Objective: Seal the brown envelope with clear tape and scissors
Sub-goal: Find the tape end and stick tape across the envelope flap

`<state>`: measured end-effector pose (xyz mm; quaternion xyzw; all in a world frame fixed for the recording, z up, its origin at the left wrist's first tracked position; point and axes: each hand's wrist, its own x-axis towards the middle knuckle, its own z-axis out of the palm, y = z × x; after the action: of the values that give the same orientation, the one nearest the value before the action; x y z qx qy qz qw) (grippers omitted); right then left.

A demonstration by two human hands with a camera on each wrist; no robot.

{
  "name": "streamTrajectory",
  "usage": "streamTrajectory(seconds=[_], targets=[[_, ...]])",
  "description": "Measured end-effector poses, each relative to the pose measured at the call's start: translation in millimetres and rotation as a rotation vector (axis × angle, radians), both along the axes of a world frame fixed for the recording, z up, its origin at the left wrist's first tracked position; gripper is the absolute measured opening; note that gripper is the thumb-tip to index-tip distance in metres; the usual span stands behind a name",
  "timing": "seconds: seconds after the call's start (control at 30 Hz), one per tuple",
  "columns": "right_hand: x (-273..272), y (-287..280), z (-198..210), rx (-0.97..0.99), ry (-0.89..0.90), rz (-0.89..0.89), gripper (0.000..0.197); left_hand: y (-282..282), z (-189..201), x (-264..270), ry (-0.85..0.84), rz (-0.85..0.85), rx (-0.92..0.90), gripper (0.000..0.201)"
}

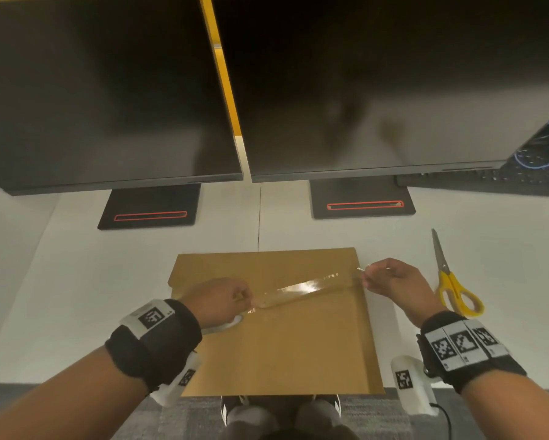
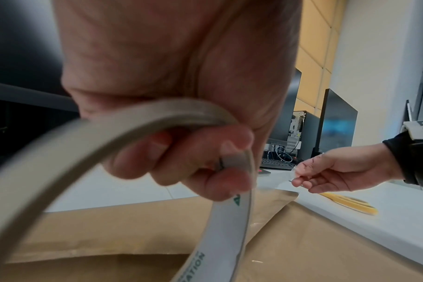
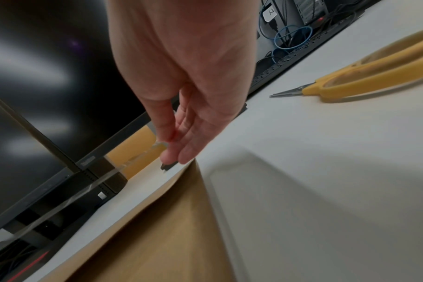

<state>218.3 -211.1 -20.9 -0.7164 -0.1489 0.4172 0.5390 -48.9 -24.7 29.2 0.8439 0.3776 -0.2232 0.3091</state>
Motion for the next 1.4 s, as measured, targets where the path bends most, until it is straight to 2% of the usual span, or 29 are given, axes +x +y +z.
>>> streamTrajectory(seconds=[0.23, 0.5, 0.9, 1.03, 1.2, 1.4], targets=[[-2, 2, -11, -0.062, -0.087, 0.046, 0.005, -1, -6, 12, 0.05, 0.001, 0.07, 0.025], [-4, -1, -25, -0.202, -0.313, 0.112, 0.007, -7, -23, 26, 0.164, -0.014, 0.171, 0.024], [-9, -2, -35, -0.283, -0.401, 0.089, 0.008, -20, -36, 36, 0.225, -0.019, 0.296, 0.027], [-10, 0, -35, -0.31, -0.422, 0.087, 0.008, -20, -37, 35, 0.217, -0.005, 0.314, 0.035], [-12, 2, -35, -0.327, -0.471, 0.09, 0.009, -19, -40, 30, 0.23, -0.006, 0.313, 0.046], [-16, 4, -33, -0.332, -0.511, 0.078, 0.008, -13, -43, 28, 0.208, 0.006, 0.258, 0.041]])
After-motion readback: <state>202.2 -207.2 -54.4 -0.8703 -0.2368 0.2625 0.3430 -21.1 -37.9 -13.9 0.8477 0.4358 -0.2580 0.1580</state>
